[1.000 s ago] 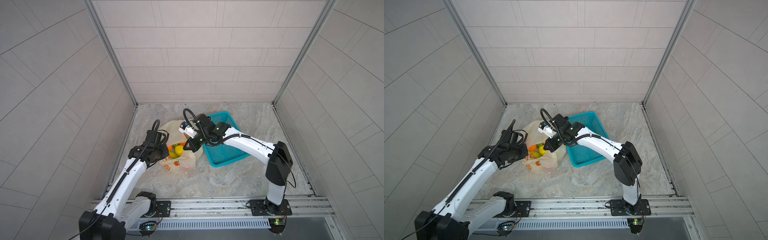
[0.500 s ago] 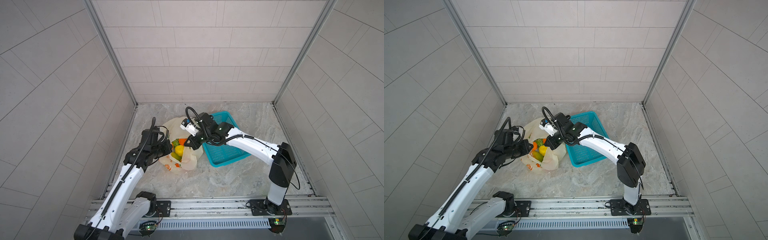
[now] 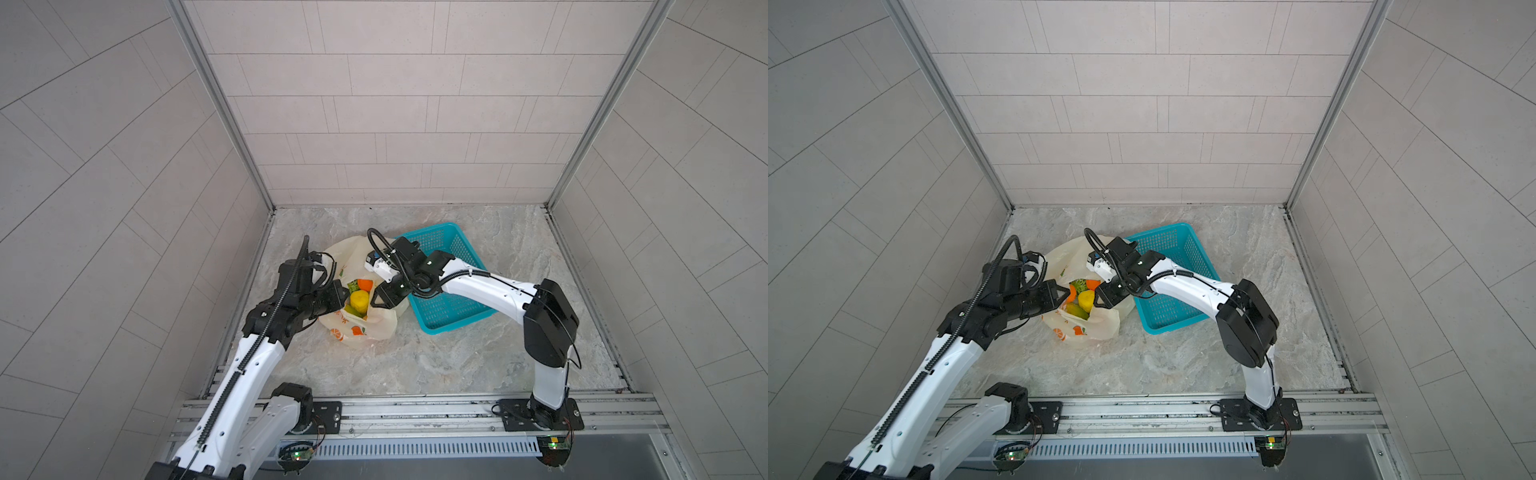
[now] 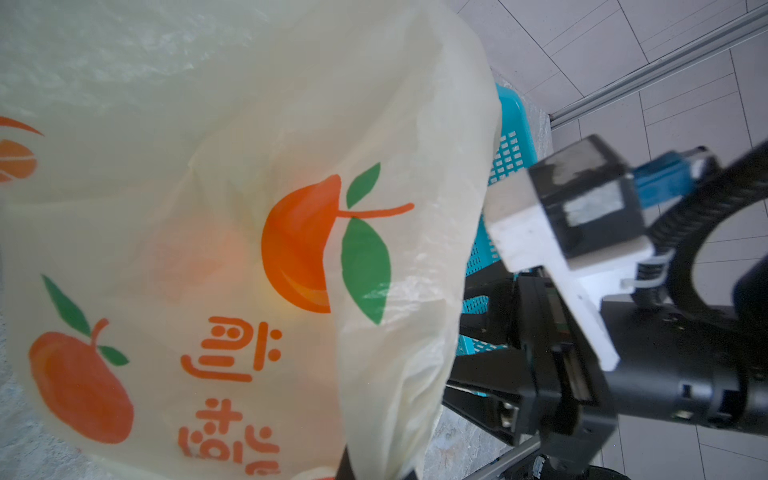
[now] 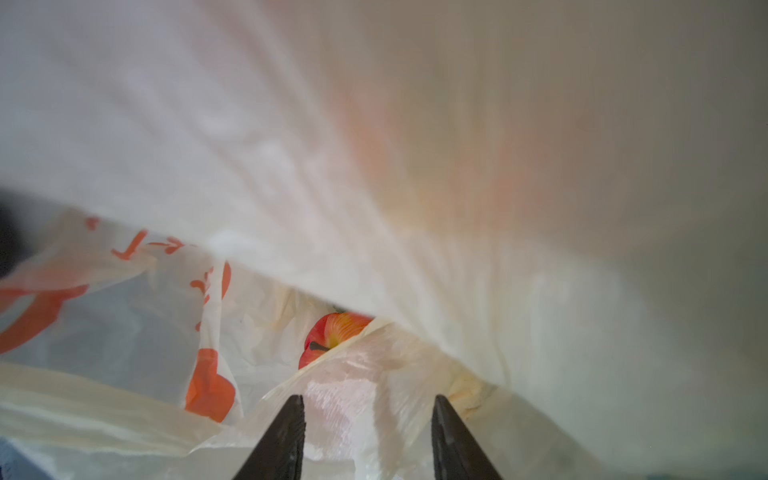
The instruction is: Place the fruits into the plastic bag
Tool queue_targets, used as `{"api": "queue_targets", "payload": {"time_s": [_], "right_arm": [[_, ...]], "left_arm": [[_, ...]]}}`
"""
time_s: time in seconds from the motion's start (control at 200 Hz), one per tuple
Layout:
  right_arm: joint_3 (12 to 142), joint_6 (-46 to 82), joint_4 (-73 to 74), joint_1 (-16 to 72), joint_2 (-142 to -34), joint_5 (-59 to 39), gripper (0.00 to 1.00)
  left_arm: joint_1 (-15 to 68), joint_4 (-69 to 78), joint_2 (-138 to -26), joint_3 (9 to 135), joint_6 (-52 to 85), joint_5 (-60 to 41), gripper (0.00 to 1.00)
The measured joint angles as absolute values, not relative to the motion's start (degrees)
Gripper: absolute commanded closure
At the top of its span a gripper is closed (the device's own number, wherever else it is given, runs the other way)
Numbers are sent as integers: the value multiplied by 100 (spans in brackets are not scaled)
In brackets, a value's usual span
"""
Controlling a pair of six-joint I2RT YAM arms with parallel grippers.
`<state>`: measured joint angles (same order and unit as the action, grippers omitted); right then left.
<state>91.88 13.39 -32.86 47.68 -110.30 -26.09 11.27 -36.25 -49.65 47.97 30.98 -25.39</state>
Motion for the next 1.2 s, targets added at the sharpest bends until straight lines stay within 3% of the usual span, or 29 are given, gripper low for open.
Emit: {"api": "queue_targets", "payload": {"time_s": [0.275,0.55,0.581,0.696,0.831,1.006,1.201], "right_arm": [[9800,1352,-3756,4755,-11692,-2399,46],[10040,1470,-3791,4757,-12066,-3006,47],[10068,1487,-3791,4759,-12088,-3070,50],[10114,1518,-3715,4762,-12199,-3225,82],[10112,1608,-3627,4759,-12248,-3350,100],[9902,1686,-3326,4694,-12007,-3417,100],[9494,2060,-2620,4403,-11030,-3610,100]], "left_arm": [[1127,-3621,-4906,4766,3037,-2480,100],[1127,-3544,-4895,4644,2993,-2418,100],[1127,-3538,-4890,4644,2993,-2414,100],[1127,-3535,-4884,4644,2987,-2392,100],[1127,-3535,-4886,4644,2969,-2368,100],[1127,-3535,-4908,4644,2969,-2283,100],[1127,-3535,-5017,4644,3109,-1920,100]]}}
